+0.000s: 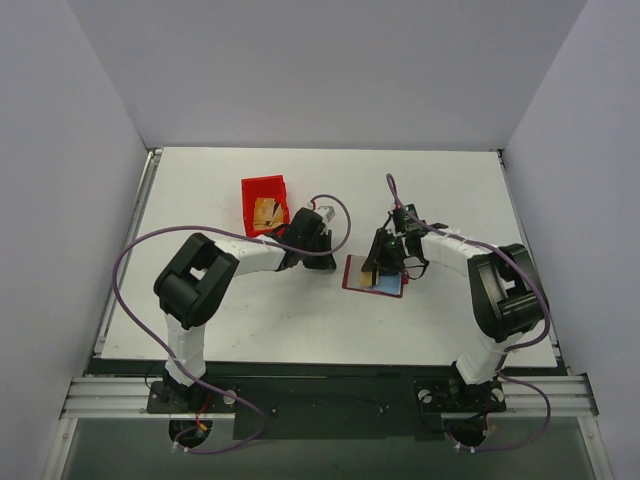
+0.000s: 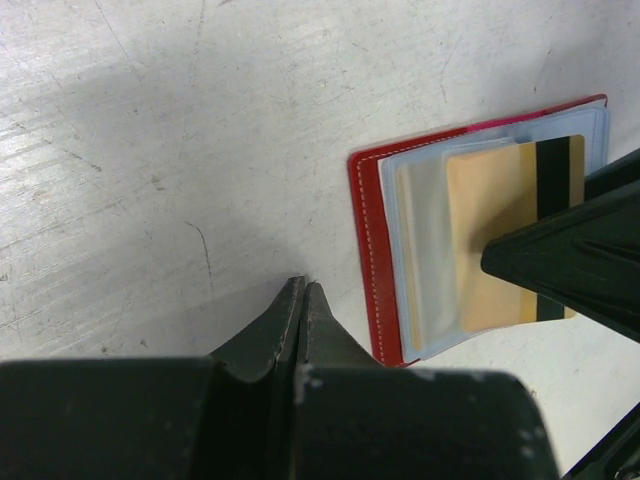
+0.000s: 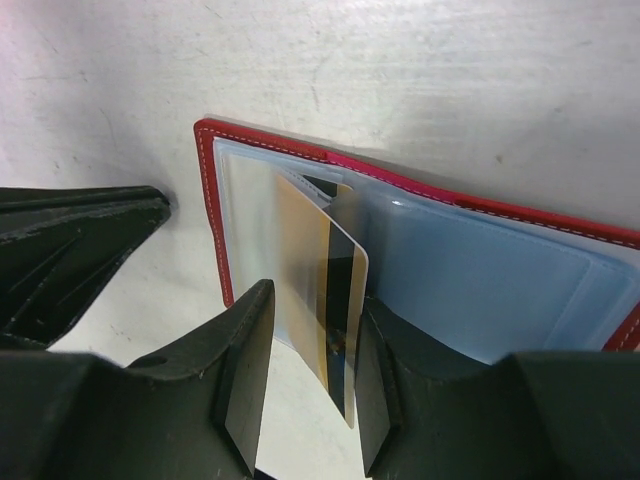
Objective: Put the credit cards into the card holder
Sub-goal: Insert the credit card into the card holder.
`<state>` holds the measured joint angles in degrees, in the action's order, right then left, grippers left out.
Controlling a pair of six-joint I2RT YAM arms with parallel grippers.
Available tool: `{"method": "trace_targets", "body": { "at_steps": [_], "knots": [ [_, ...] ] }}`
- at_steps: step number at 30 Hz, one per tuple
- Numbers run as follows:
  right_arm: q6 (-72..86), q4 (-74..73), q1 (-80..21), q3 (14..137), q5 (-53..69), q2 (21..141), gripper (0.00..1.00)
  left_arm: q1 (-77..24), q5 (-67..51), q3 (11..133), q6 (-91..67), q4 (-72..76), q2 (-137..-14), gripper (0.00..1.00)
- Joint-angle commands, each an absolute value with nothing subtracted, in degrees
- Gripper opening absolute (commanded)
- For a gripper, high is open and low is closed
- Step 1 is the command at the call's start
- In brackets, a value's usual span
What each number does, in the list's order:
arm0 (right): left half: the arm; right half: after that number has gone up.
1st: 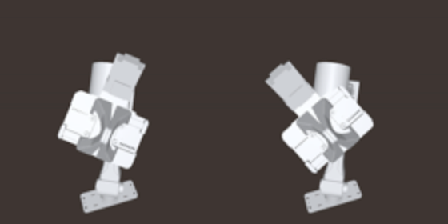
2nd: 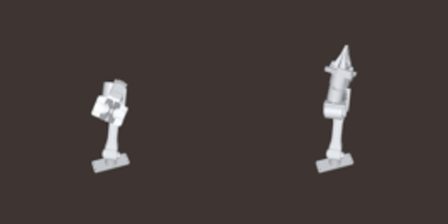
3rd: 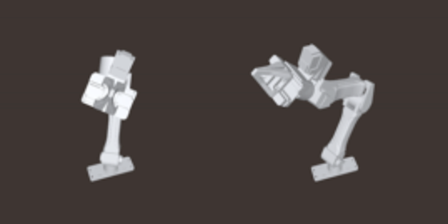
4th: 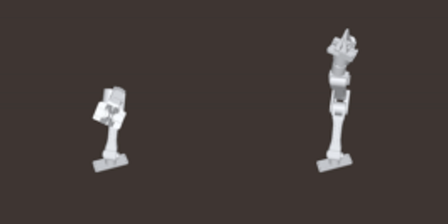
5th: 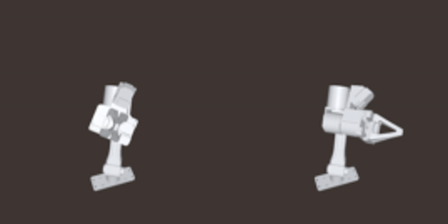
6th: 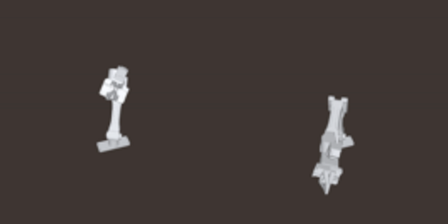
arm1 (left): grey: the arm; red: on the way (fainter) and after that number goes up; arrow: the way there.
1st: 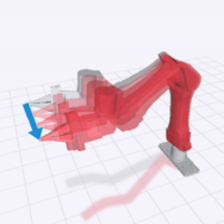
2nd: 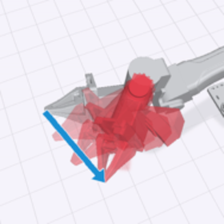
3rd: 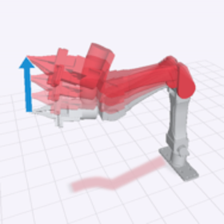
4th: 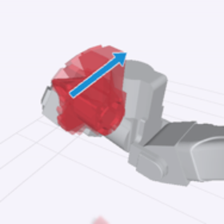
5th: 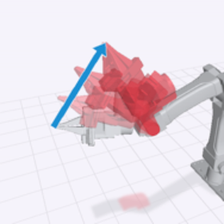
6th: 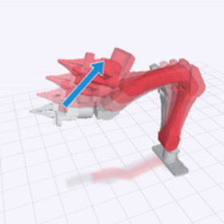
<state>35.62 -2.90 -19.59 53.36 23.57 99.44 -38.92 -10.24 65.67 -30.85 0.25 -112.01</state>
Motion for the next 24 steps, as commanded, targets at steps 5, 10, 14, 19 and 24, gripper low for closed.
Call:
{"method": "trace_targets", "body": {
  "at_steps": [5,10,14,19,24],
  "knots": [
    [31.6,-15.4,-20.0,57.2,16.7,94.3,0.32,-39.1,-11.0,66.9,-30.7,1.3,-112.3,0.0],
    [30.7,-16.9,-20.0,57.2,16.1,94.0,0.32,-39.0,-11.3,67.1,-30.7,1.3,-112.6,0.0],
    [31.3,-16.5,-19.6,55.8,15.5,93.0,0.31,-39.1,-11.3,67.0,-30.7,1.2,-112.6,0.0],
    [31.7,-16.7,-19.1,54.7,13.5,91.3,0.31,-39.2,-11.3,67.2,-30.8,1.2,-112.7,0.0],
    [31.2,-17.9,-19.0,54.4,11.1,90.1,0.29,-39.1,-11.4,67.4,-30.8,1.1,-112.9,0.0]
  ]
}}
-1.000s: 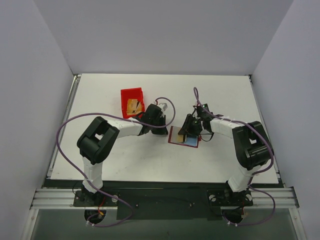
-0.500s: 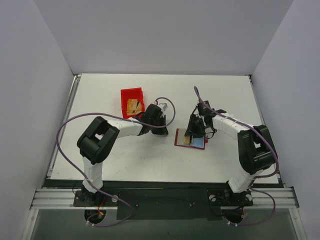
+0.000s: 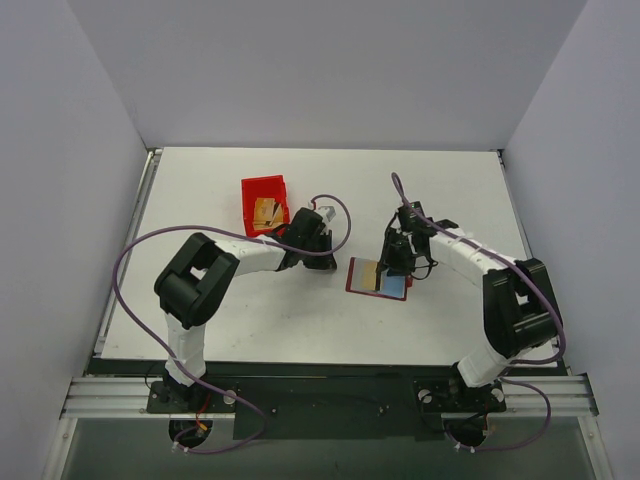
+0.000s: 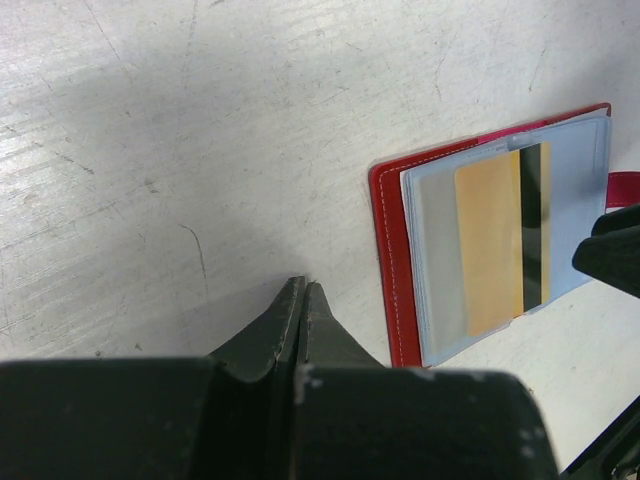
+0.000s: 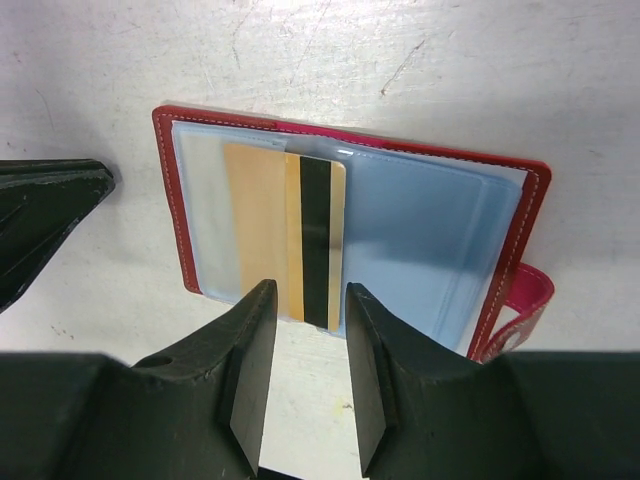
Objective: Put the credit cards into the card holder
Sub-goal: Insert the credit card into the card holder.
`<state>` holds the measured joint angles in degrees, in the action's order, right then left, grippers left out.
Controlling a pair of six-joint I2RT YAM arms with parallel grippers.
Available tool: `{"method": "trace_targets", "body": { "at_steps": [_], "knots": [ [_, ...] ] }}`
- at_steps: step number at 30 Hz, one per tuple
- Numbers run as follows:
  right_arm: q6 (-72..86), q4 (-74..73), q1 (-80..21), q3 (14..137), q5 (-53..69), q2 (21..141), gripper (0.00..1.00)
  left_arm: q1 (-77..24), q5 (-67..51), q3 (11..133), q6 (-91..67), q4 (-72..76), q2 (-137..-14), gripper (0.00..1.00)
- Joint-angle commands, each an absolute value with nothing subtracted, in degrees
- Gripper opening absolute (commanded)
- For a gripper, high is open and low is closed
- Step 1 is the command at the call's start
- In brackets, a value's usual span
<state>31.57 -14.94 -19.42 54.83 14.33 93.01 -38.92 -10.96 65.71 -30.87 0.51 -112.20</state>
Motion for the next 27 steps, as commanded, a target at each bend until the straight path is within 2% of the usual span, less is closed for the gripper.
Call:
{"method": "trace_targets", "body": {
  "at_steps": [1,3,6,8,17,27],
  "knots": [
    [31.1,-18.0,-18.8,54.4,10.7,90.0,0.28,-39.2,-11.5,67.4,-30.7,1.1,-112.9,0.0],
    [31.1,-18.1,-18.8,54.4,10.4,90.4,0.23,-39.4,-11.6,67.3,-30.7,1.1,-112.9,0.0],
    [31.2,-18.4,-18.7,54.7,9.8,91.5,0.08,-39.6,-11.9,67.4,-30.6,1.1,-113.1,0.0],
    [31.3,-18.9,-18.7,55.0,8.9,92.2,0.01,-40.2,-12.1,67.5,-30.3,1.0,-113.3,0.0],
    [31.0,-20.0,-18.6,56.1,7.9,96.4,0.0,-42.0,-12.8,68.0,-30.0,0.8,-114.3,0.0],
    [31.4,-17.3,-18.9,56.8,12.2,99.2,0.0,-42.9,-14.3,69.0,-29.3,0.2,-116.0,0.0]
  ]
}}
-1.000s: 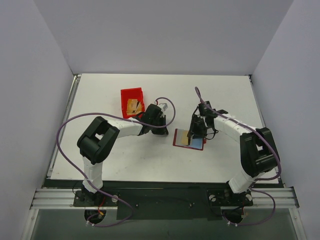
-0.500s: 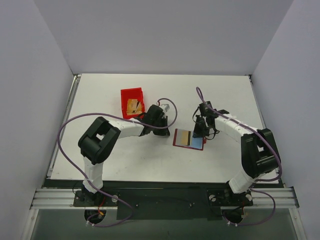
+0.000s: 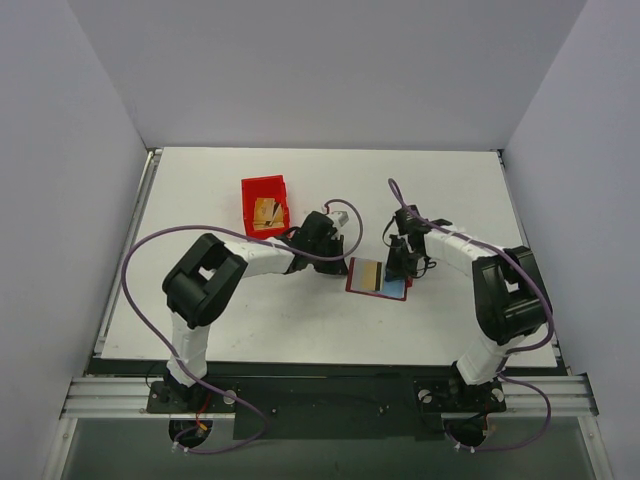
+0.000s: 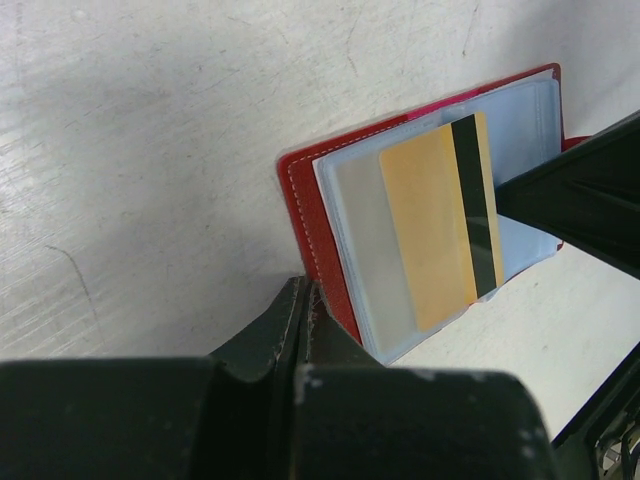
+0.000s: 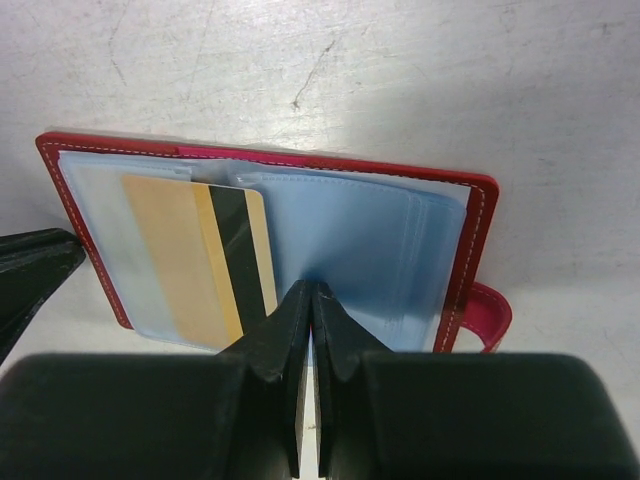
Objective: Put the credit cards into the card holder
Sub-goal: Insert the credit card into the card holder.
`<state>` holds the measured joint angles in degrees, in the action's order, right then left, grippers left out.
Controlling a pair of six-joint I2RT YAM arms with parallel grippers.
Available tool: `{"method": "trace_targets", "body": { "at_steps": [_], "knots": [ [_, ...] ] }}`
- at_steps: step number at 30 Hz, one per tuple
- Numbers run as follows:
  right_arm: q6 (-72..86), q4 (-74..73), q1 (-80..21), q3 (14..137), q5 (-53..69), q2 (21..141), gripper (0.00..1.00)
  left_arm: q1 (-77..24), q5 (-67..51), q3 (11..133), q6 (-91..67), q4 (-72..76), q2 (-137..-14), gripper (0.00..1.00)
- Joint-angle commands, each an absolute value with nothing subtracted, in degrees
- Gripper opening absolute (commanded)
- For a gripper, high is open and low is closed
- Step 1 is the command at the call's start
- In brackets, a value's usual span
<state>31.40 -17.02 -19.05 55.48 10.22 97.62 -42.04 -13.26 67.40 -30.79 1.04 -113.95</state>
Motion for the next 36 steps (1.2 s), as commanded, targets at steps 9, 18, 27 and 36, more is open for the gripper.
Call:
{"method": "trace_targets", "body": {
  "at_steps": [9,18,27,36],
  "knots": [
    [31.8,-14.7,-19.9,57.4,16.7,100.5,0.0,-43.7,-15.3,69.9,-28.7,0.1,-117.3,0.0],
    [32.1,-13.0,-21.5,58.6,20.6,102.3,0.0,-44.5,-15.7,70.1,-28.6,-1.8,-117.2,0.0],
    [32.1,-13.5,-21.4,57.9,16.0,98.4,0.0,-44.7,-14.9,69.5,-28.5,-2.3,-115.9,0.0],
    [30.3,-21.3,-20.4,57.2,5.1,85.6,0.39,-44.7,-14.3,70.0,-28.4,-2.7,-115.4,0.0]
  ]
}}
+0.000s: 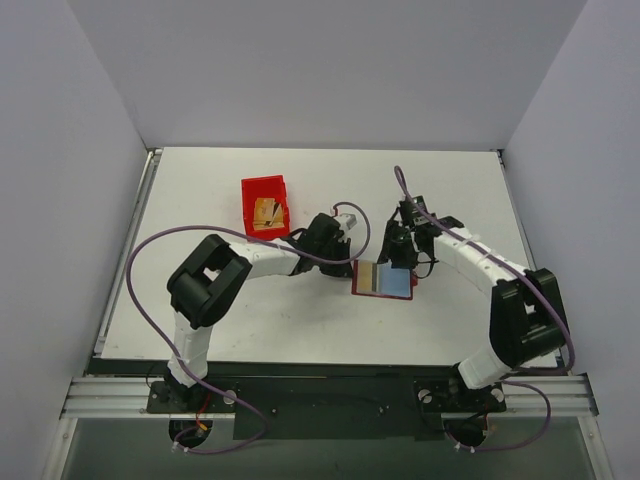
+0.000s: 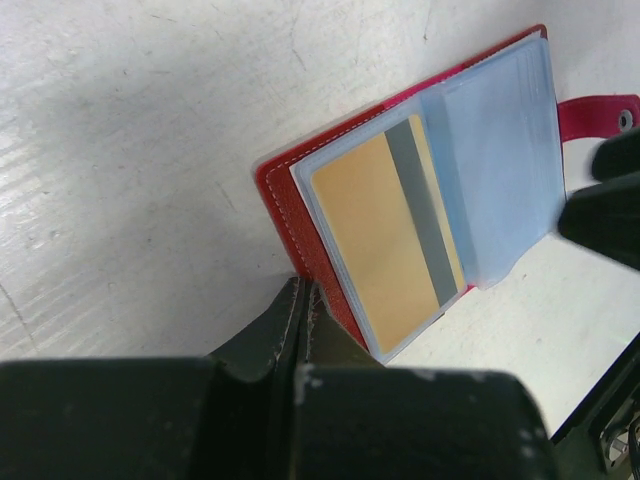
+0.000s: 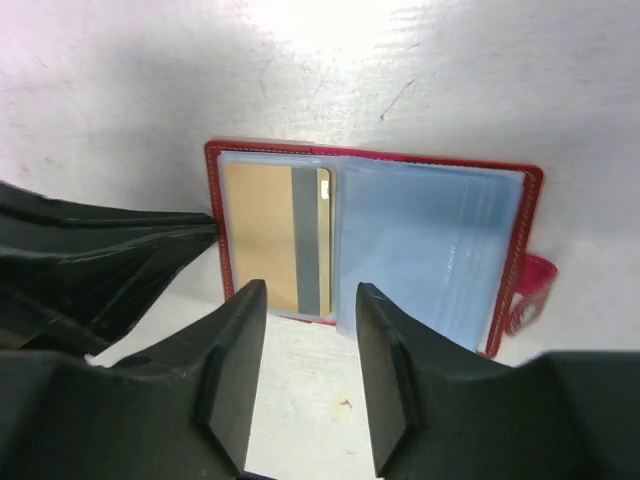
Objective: Put the credit cards into the card holder
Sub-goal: Insert the credit card into the card holder.
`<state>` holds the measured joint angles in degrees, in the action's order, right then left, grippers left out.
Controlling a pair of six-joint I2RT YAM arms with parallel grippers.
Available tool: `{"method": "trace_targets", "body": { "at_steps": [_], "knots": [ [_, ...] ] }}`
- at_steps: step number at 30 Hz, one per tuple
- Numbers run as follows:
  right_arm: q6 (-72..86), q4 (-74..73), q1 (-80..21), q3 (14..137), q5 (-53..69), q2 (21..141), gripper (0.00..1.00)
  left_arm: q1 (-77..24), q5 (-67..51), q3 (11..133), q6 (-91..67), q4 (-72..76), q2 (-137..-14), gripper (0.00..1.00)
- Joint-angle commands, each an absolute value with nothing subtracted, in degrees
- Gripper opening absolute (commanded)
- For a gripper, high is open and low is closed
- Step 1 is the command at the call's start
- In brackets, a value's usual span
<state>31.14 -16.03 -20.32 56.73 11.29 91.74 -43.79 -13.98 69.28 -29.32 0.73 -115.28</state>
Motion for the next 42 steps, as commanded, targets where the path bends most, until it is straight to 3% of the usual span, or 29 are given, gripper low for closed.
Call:
{"method": "trace_targets", "body": {
  "at_steps": [1,2,4,10,18,22,35,42],
  "knots": [
    [30.4,-23.1,-20.4,57.7,3.2,84.7,0.44,-44.6,-14.3,70.0,-28.1,-3.0,-115.4,0.0],
    [30.4,-24.3,-20.5,58.0,2.2,84.6,0.51,-44.6,-14.2,70.0,-28.0,-3.2,-115.4,0.0],
    [30.8,-28.5,-20.4,59.5,-1.7,84.8,0.54,-44.6,-14.3,70.0,-28.0,-3.3,-115.2,0.0],
    [32.7,-33.6,-20.4,60.0,-10.8,86.7,0.56,-44.6,-14.4,70.0,-28.0,-3.1,-115.0,0.0],
    [32.2,-34.2,-20.5,61.4,-14.0,92.5,0.53,-44.6,-14.3,69.7,-28.0,-2.6,-114.9,0.0],
    [31.7,-34.4,-20.4,62.6,-15.9,94.8,0.45,-44.6,-14.3,69.6,-27.9,-2.6,-115.0,0.0],
    [30.9,-33.6,-20.4,62.3,-16.9,95.4,0.03,-44.6,-14.2,69.6,-27.9,-2.7,-114.8,0.0],
    [29.3,-32.5,-20.6,62.1,-15.0,92.0,0.0,-44.1,-13.6,69.3,-27.7,-3.2,-113.5,0.0]
  ]
}}
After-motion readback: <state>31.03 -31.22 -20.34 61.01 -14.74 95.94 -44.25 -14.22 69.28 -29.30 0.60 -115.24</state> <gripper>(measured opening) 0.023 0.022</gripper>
